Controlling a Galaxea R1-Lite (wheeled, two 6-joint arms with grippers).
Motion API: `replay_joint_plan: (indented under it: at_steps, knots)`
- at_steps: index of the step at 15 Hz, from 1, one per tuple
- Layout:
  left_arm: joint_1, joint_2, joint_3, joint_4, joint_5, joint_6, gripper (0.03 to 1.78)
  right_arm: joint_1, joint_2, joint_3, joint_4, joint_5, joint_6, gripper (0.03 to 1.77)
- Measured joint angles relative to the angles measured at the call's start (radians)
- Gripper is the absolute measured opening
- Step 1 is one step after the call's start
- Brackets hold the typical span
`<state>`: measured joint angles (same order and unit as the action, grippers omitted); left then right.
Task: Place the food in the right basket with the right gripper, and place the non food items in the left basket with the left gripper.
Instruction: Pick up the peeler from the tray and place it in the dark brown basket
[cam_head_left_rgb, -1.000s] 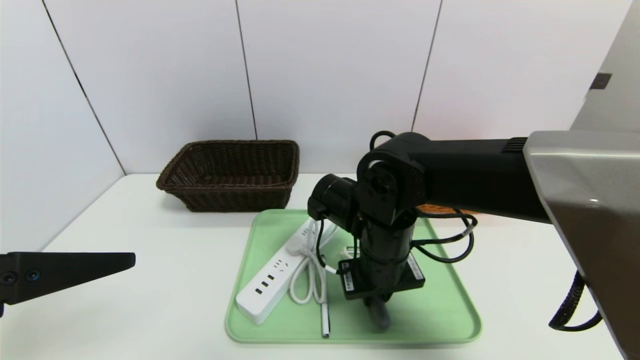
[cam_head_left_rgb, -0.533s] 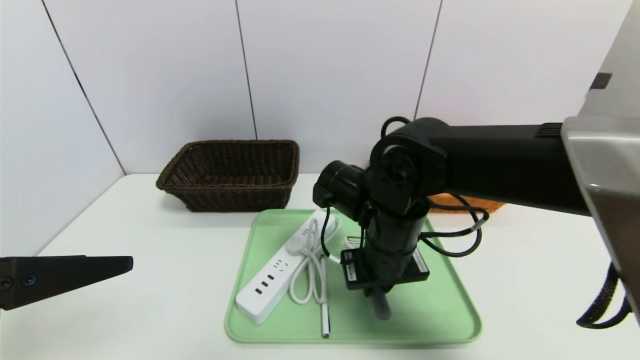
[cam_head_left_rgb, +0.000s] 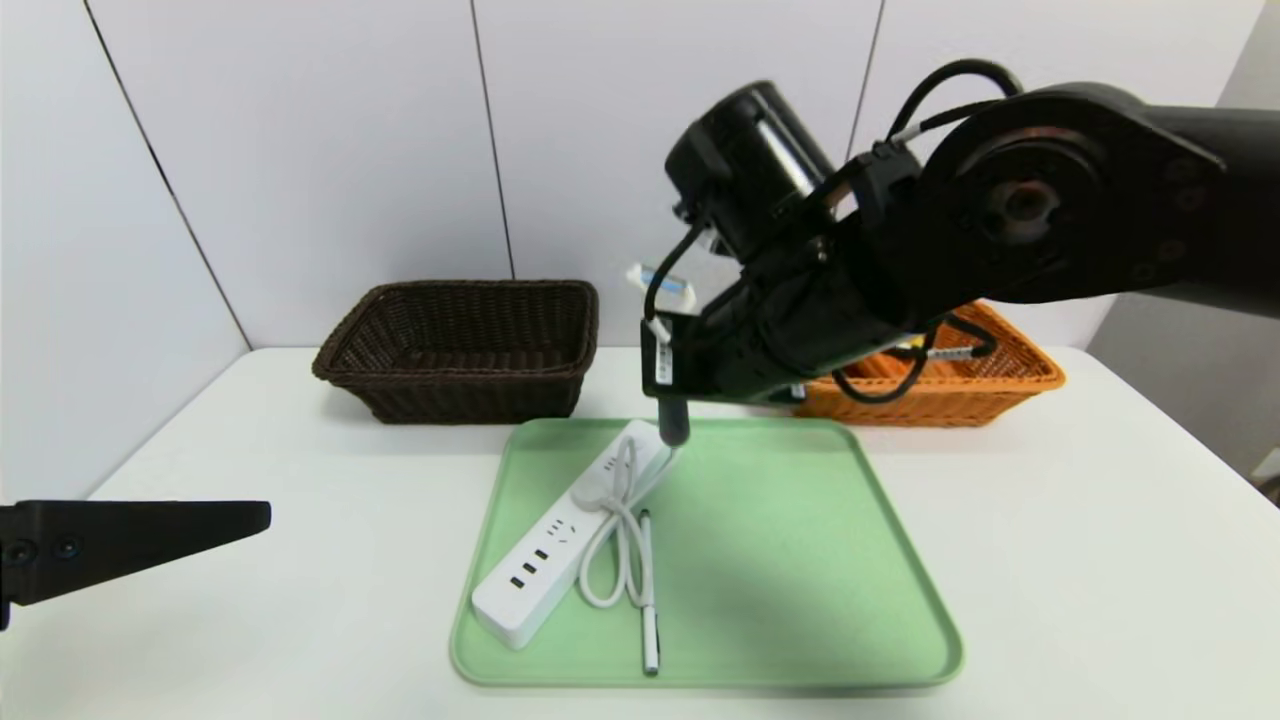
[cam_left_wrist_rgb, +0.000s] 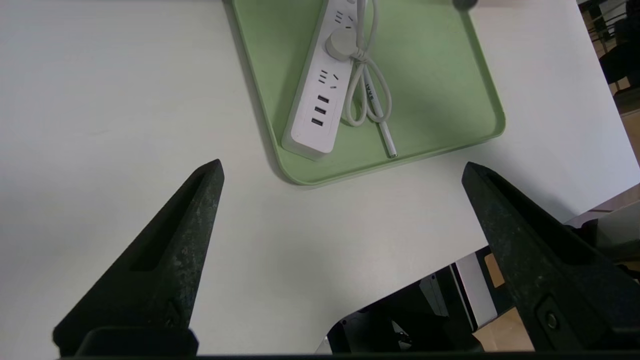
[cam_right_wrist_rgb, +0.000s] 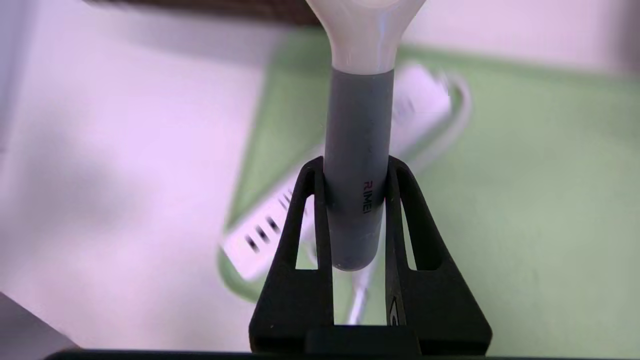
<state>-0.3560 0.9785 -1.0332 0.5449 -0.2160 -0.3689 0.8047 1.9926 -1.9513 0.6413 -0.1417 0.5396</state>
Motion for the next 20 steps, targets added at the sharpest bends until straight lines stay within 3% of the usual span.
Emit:
replay_joint_plan:
  at_steps: [5, 9, 15, 20]
  knots:
    - [0.001, 0.014, -0.006, -0.047, 0.005, -0.007, 1.69, -0.014, 0.053, 0.001, -0.515, 0.012, -0.195, 0.3]
    - [0.001, 0.016, -0.004, -0.059, 0.016, -0.005, 1.69, -0.037, 0.197, 0.001, -0.856, 0.052, -0.254, 0.3]
    - [0.001, -0.016, 0.044, -0.035, 0.022, -0.006, 1.69, -0.083, 0.43, 0.0, -1.182, 0.138, -0.251, 0.3]
    - [0.001, -0.031, 0.046, 0.0, 0.051, -0.005, 1.69, -0.09, 0.523, -0.001, -1.217, 0.141, -0.251, 0.3]
